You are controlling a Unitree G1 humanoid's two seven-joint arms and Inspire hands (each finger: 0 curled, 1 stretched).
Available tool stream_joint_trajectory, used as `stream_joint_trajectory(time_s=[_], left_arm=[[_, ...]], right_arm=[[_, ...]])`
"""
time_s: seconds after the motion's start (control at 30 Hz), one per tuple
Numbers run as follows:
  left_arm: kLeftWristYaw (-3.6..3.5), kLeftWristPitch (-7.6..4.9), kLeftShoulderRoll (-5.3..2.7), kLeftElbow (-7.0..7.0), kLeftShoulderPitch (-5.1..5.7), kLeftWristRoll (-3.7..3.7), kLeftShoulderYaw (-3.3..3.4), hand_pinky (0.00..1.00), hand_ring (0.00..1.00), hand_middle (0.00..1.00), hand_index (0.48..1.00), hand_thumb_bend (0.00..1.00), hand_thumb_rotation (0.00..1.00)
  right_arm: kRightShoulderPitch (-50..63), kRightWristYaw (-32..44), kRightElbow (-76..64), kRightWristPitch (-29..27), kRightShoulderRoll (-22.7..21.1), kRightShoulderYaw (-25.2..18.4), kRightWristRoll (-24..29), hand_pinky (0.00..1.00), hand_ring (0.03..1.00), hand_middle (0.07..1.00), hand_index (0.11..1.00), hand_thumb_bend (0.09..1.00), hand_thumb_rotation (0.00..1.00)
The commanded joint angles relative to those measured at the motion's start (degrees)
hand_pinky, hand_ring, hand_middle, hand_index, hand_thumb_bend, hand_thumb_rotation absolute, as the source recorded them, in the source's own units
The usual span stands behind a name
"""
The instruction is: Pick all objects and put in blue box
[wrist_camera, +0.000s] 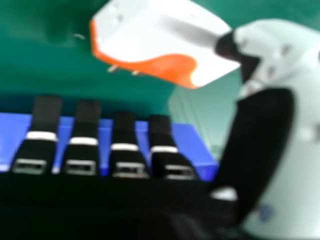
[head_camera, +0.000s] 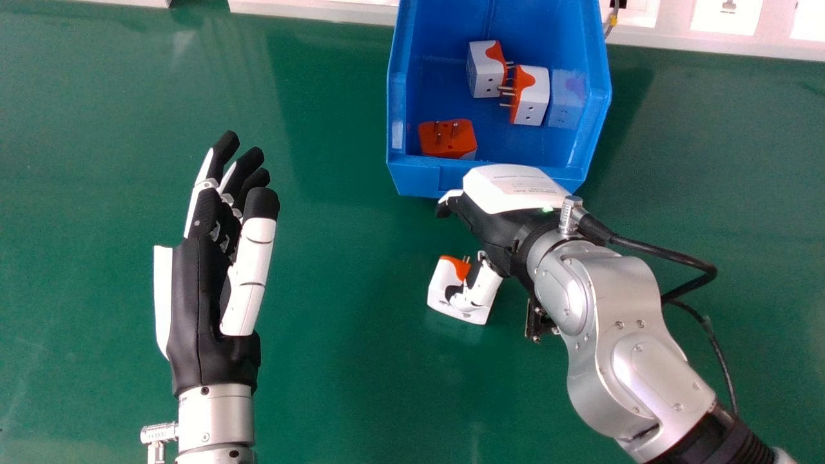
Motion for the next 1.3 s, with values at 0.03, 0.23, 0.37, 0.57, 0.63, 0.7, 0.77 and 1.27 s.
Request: stream_joint_trajectory(time_s=[0.03,0.23,0.37,0.57,0.63,0.7,0.77,1.27], left_arm=[[0.01,-0.65,-0.27,-0.88,0.02,0.25,-0.24,0.82,0.87,0.88,0.905,0.74,0.78],[-0.28,-0.9,-0.12,-0.51,-0.2,0.09,-0.26,0.82,0.87,0.88,0.904,0.74,0.78],[-0.33,-0.76,-0.04,-0.76,-0.09,0.05,-0.18,0.82,0.87,0.88,0.904,0.74,0.78],[-0.14,-0.49,-0.26,-0.89,-0.27,0.19,-0.34,0.82,0.87,0.88,0.903,0.74,0.78],[-0.1,-0.37,-0.29,-0.85,-0.42,0.18,-0.35,0.82,0.87,0.88,0.903,0.74,0.78],[-0.07,-0.27,-0.26,-0.81,-0.53,0.16,-0.31,0.82,0.87,0.88,0.903,0.74,0.78],[-0.04,-0.25,-0.23,-0.87,-0.55,0.21,-0.3,0.82,0.87,0.88,0.903,0.74,0.78],[-0.1,-0.17,-0.01,-0.94,-1.12,0.25,-0.19,0.82,0.87,0.88,0.903,0.73,0.78]], right_arm=[[0.5,0.8,-0.1,0.4,-0.6,0.1,-0.7,0.73,0.817,0.874,0.846,0.92,0.19],[0.4,0.4,-0.8,0.2,-0.8,-0.4,-0.6,0.74,0.821,0.879,0.849,0.926,0.2],[0.5,0.4,-1.4,0.1,-0.9,-0.3,-0.9,0.74,0.821,0.879,0.851,0.929,0.2],[0.5,1.4,-2.2,0.4,-1.2,0.0,-1.2,0.74,0.823,0.881,0.854,0.932,0.21],[0.6,1.5,-2.5,0.3,-1.3,0.0,-1.3,0.74,0.823,0.881,0.855,0.933,0.21],[0.8,1.6,-2.8,0.2,-1.5,-0.1,-1.3,0.75,0.825,0.882,0.857,0.934,0.21],[1.0,1.4,-2.9,0.0,-1.6,0.0,-1.2,0.75,0.827,0.883,0.858,0.936,0.21],[0.7,2.2,-2.4,0.2,-1.6,0.4,-1.3,0.76,0.833,0.887,0.855,0.938,0.22]])
